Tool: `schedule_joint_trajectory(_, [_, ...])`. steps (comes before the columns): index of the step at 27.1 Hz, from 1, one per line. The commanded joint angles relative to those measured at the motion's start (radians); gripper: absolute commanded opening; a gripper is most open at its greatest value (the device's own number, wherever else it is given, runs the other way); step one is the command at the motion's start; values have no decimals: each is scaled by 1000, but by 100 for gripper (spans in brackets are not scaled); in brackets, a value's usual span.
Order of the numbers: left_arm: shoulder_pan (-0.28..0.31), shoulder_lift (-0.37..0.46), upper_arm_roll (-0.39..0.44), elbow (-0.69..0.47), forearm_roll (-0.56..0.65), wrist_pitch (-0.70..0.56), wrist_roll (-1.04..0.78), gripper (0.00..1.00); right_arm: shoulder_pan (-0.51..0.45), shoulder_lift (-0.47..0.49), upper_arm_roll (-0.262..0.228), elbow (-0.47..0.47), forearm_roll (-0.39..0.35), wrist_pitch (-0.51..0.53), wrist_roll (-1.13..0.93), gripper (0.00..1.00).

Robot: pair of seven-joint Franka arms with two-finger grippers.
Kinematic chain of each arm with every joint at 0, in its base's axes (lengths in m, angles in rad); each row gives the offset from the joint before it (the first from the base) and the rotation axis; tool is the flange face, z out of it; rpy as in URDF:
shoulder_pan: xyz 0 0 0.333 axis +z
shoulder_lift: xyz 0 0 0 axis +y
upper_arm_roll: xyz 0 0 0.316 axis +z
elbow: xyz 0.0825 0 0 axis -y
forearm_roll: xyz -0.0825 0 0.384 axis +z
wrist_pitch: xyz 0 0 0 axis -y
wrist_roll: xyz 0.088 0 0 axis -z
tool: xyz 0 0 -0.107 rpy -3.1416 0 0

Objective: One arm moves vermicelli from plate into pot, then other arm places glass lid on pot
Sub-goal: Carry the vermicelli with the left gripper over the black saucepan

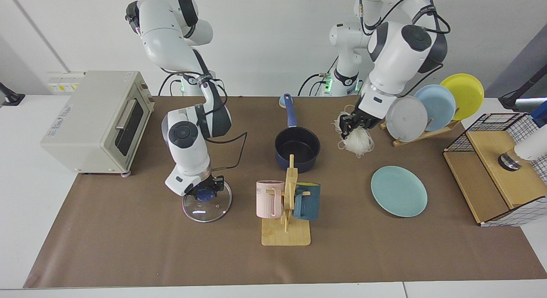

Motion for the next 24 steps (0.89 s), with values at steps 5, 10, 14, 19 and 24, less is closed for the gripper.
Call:
schedule_joint_trajectory(5, [-3, -111, -118, -209, -101, 102, -59, 0, -18, -38, 16, -27, -2, -7, -23, 0])
schedule_joint_trajectory(10, [-3, -122, -150, -230, -142, 136, -78, 0, -18, -83, 17, -30, 4, -44, -17, 0])
schedule_joint_trajectory(14, [-11, -98, -181, -243, -147, 197, -99, 0, -18, -120, 19, -35, 26, -73, -15, 0])
schedule_joint_trajectory(19, [-31, -56, -186, -266, -145, 270, -108, 0, -18, -160, 20, -36, 27, -114, -17, 0])
schedule_joint_trajectory(24, [-34, -6, -186, -275, -139, 316, -101, 0, -17, -221, 20, -59, 50, -154, -15, 0])
